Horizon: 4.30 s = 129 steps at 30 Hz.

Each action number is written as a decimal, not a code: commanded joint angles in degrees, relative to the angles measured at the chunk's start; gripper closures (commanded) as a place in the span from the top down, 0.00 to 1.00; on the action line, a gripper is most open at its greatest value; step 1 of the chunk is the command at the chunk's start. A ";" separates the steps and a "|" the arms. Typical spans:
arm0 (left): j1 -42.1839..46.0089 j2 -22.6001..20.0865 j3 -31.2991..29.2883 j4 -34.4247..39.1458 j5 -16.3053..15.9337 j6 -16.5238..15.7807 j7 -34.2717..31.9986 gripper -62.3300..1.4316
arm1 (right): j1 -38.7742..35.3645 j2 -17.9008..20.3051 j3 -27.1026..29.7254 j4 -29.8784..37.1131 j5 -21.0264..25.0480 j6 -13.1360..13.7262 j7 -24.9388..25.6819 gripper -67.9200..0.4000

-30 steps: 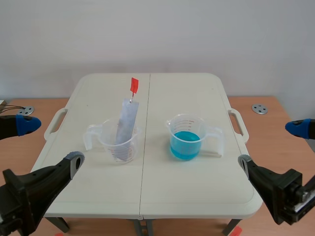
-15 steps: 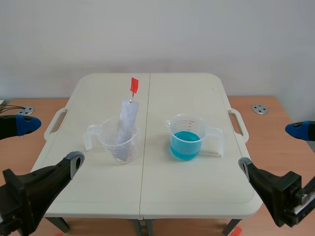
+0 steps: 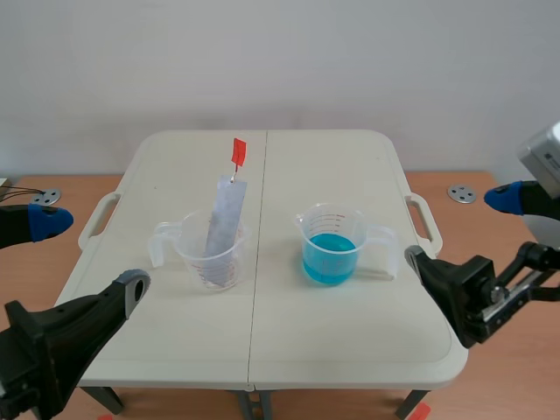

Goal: Hold the metal plate by the orange handle, dip it into the blue solution, take it out and point at it, then put the plate back in the beaker on the left.
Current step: 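Lift the metal plate out of the left beaker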

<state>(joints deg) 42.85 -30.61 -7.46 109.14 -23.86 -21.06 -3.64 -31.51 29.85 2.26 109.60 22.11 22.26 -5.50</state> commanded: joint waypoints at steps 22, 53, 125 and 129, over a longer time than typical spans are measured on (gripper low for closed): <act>7.65 0.09 -7.21 0.44 -0.17 -0.13 -3.21 0.06 | 24.35 -14.03 -15.43 -2.58 -3.93 -0.04 -10.73 0.98; 30.47 0.26 -16.50 0.31 6.60 -0.13 -3.80 0.06 | 49.16 -24.59 -26.71 -42.23 -3.48 0.22 4.17 0.98; 30.27 0.24 -16.44 0.31 7.02 -2.69 -4.04 0.06 | 61.48 -35.12 -27.45 -64.35 -3.91 20.46 9.40 0.02; 30.29 0.24 -16.44 0.31 7.04 -2.69 -4.04 0.06 | 60.72 -34.80 -27.45 -63.98 -3.93 20.46 10.43 0.02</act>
<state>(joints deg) 73.32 -30.63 -24.29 109.10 -16.51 -23.64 -6.94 28.62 -4.45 -24.88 44.66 17.50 42.24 3.90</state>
